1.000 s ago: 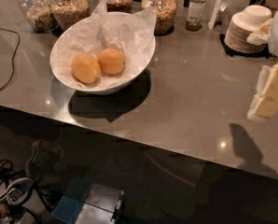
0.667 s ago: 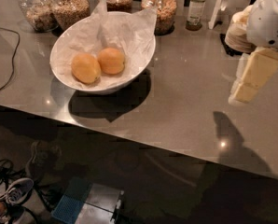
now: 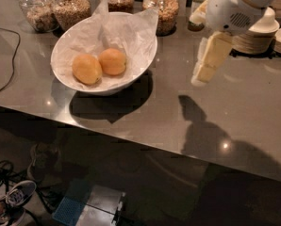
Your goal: Pick orange from white bowl
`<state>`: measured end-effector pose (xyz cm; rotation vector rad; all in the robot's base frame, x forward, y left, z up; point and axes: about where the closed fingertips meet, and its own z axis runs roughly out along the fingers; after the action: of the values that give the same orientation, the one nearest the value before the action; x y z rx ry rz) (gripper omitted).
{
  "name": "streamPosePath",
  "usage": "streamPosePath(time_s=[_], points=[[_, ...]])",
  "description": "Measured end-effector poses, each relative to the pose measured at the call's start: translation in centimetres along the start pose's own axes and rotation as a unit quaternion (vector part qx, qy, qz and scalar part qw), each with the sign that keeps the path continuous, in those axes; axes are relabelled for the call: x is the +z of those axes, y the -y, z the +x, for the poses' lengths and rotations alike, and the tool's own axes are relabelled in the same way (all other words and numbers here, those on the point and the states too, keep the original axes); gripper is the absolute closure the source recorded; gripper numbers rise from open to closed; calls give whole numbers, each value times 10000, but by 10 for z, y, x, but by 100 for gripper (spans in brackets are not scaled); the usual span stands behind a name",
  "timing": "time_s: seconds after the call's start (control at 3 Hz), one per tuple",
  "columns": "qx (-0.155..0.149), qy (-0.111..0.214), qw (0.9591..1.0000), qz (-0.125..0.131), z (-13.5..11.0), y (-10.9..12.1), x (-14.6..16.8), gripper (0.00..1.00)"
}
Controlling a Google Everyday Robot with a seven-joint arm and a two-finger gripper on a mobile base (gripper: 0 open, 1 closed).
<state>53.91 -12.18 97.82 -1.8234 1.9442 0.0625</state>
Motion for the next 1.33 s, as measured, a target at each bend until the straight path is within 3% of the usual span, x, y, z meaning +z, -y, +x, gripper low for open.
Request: streamPosePath(time_s=[0.33, 0.67, 1.0, 1.33], points=[[-337, 442, 9983, -176, -42, 8, 20, 0], [-775, 835, 9927, -405, -92, 8, 39, 0], [-776, 836, 9926, -405, -92, 9, 39, 0], [-872, 1053, 9901, -307, -105, 19, 42, 0]])
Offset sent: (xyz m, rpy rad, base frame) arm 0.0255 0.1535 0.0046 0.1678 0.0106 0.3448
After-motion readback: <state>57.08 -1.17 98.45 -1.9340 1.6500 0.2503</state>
